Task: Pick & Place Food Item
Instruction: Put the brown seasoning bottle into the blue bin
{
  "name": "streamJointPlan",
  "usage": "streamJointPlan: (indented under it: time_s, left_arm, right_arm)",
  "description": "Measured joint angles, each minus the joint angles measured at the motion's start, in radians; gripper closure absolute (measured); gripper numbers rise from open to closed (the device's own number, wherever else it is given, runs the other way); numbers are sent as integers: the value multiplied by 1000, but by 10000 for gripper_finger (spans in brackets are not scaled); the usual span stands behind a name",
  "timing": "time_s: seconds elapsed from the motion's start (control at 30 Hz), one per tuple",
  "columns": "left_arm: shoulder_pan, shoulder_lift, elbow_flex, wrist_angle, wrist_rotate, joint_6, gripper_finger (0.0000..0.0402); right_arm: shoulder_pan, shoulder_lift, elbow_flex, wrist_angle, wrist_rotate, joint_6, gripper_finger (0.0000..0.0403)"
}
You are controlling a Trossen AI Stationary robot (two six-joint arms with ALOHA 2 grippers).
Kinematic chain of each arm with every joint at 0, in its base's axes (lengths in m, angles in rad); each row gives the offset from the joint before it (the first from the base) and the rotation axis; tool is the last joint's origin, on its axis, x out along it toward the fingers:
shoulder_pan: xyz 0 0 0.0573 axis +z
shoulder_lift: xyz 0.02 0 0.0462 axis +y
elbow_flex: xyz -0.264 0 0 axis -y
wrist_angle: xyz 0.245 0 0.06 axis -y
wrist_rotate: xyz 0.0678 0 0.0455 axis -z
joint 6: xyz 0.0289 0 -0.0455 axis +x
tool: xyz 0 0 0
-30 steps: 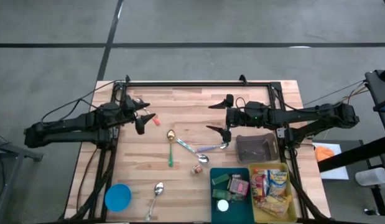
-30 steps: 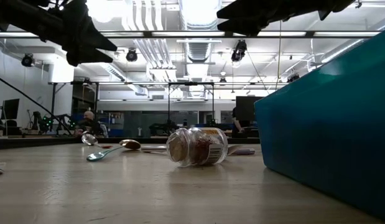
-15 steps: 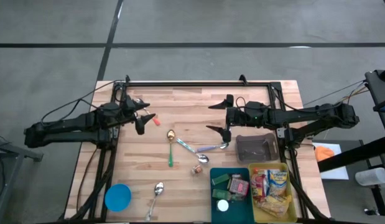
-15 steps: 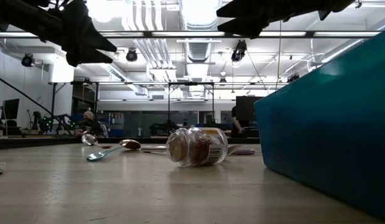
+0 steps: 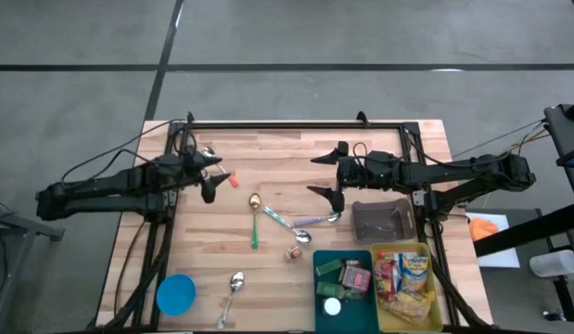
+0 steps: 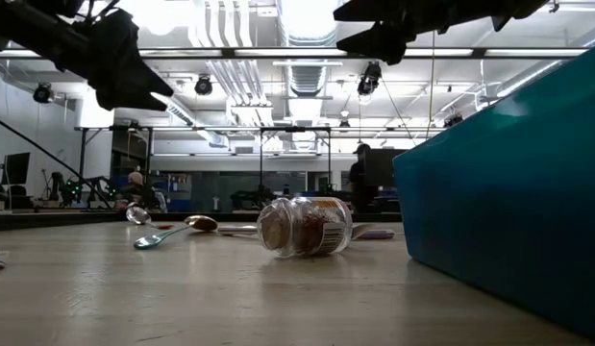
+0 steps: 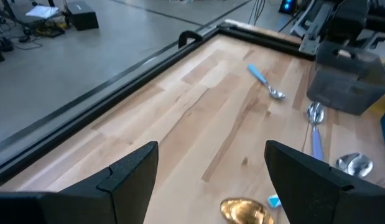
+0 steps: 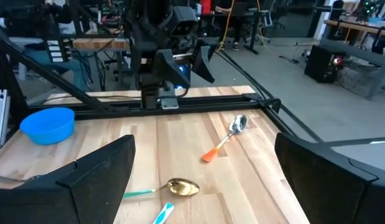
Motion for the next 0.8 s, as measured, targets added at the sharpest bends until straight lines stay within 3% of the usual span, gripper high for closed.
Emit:
streamJointPlan:
  time_s: [0.4, 0.57, 0.8]
  left_arm:
    - [0, 0, 0, -61, 0, 0, 103]
    - [0, 0, 0, -61, 0, 0, 103]
    - [0, 0, 0, -61, 0, 0, 103]
  right_arm:
    - [4, 0, 0, 7, -30, 109, 18]
    - [8, 0, 1, 60, -54, 52, 18]
    - [61, 0, 1, -26, -132, -108, 18]
